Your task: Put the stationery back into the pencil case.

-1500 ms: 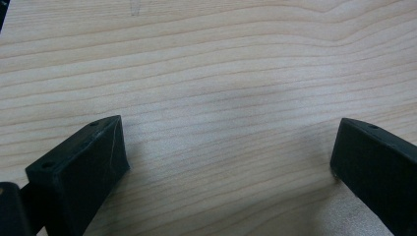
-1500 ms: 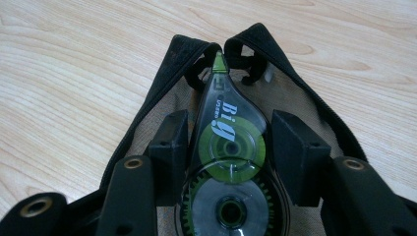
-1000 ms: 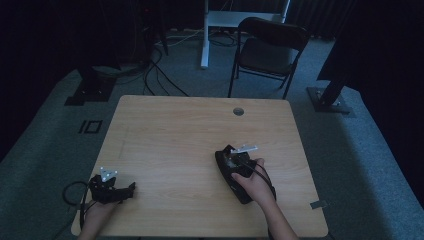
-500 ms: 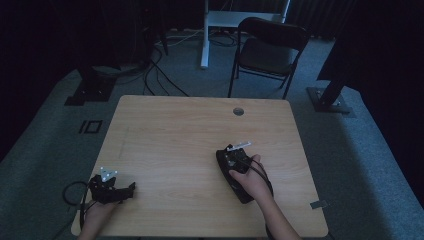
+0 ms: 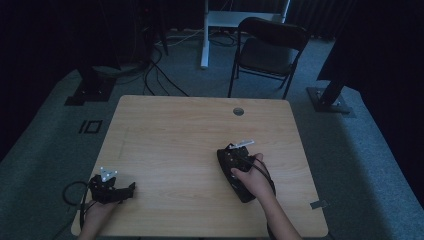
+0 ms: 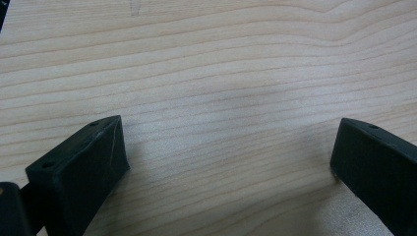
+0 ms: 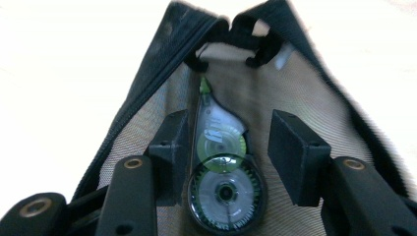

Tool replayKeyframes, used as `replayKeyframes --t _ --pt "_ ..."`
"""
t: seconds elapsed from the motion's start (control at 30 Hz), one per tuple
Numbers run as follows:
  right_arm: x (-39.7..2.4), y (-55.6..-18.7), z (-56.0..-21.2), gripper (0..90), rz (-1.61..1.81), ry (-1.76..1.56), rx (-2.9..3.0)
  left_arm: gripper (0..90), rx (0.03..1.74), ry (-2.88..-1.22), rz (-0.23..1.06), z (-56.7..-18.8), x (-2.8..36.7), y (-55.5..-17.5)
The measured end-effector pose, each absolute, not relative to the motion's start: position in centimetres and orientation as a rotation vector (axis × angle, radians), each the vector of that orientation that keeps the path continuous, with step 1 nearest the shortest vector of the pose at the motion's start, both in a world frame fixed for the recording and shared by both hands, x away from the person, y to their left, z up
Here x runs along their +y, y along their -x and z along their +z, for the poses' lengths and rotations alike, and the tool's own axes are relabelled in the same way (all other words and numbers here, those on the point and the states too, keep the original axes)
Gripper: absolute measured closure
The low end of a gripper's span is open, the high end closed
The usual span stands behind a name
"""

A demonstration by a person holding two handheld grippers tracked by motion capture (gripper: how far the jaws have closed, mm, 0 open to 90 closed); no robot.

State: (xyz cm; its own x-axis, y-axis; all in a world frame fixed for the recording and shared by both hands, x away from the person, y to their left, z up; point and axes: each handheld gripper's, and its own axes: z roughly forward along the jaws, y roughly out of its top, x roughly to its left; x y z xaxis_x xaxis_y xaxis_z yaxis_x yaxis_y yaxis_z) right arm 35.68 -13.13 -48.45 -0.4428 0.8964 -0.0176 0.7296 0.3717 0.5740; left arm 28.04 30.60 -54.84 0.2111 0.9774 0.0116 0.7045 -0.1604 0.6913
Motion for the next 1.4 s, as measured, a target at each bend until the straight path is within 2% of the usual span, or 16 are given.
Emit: replayKeyframes --t 0.3,0.8,1.0,1.4 --pt "-14.9 -34.3 -46.6 46.7 0.862 -1.412 2.261 0.7 1.553 -1.934 0.637 -54.8 30.6 -28.0" --pt "-17.1 -32.5 -45.8 37.3 1.118 -1.356 2.176 0.8 1.553 -1.933 0.637 -54.8 30.6 -28.0" --pt "-18.3 -32.2 -45.6 32.6 1.148 -1.365 2.142 0.7 1.553 -1.933 0.637 -54.8 30.6 -28.0" --pt "-20.2 -31.7 -45.5 30.3 1.160 -1.383 2.080 0.8 1.553 -1.934 0.637 -54.8 30.6 -28.0"
